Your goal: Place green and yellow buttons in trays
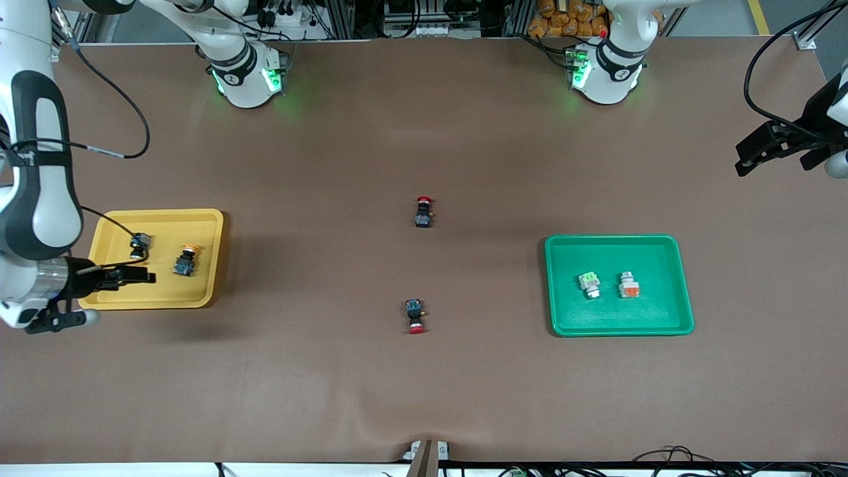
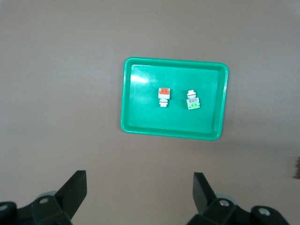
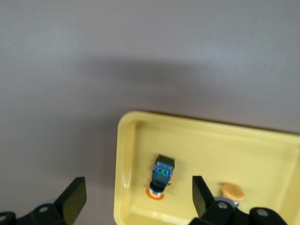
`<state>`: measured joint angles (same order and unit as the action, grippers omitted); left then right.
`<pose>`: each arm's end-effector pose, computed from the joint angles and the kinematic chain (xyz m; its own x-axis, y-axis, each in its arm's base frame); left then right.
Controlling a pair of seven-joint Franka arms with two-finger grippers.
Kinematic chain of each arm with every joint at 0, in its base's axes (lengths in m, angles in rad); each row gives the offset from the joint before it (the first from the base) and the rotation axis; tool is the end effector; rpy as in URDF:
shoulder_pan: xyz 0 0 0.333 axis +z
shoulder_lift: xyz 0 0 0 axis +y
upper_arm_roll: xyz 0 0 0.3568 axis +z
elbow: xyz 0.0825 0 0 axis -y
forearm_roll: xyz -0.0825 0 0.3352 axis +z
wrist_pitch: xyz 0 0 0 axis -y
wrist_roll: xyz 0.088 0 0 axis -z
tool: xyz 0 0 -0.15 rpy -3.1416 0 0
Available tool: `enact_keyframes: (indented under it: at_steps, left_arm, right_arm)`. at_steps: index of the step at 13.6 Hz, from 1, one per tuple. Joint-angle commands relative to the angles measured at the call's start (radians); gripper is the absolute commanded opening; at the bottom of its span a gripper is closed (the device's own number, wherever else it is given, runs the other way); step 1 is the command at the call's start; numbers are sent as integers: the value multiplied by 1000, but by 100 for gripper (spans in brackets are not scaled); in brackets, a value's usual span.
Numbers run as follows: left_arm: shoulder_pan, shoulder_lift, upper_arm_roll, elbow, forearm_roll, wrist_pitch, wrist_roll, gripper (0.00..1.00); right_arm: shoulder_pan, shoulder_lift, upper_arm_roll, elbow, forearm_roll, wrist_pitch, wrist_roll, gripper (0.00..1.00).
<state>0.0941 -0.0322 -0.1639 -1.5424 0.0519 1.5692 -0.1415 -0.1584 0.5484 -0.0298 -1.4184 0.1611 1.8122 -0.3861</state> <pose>0.4966 -0.0285 0.6504 0.9953 0.0714 0.0660 0.0747 -0.9960 -0.0482 0.6546 -0.1006 0.3808 0.9829 0.1577 -0.0946 0.1387 -0.9735 -0.1816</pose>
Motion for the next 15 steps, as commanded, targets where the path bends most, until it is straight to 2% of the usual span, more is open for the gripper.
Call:
enact_keyframes:
  at_steps: [1,5,8,11,13,15]
  left_arm:
    - [1,-20,-5,-5,-17,-14,-7,100]
    - [1,-21,-19,-5,-20,-28,-10,100]
    - [-1,-28,-25,-5,-20,-41,-26,100]
    - [-1,-29,-25,-5,-20,-57,-27,100]
    - [-1,-28,-26,-4,-20,-63,-14,100]
    - [-2,-34,-28,-5,-20,-66,-21,100]
  right_arm:
    - [25,21,-1,128,-9,-24,-3,100]
    - [51,-41,13,133,-3,-25,-11,100]
    - [65,-123,13,130,3,-40,-2,100]
    - [105,-151,-1,209,-18,-195,44,100]
    - [176,-200,-65,220,-43,-276,140,100]
    - [195,-255,-78,220,-43,-364,267,100]
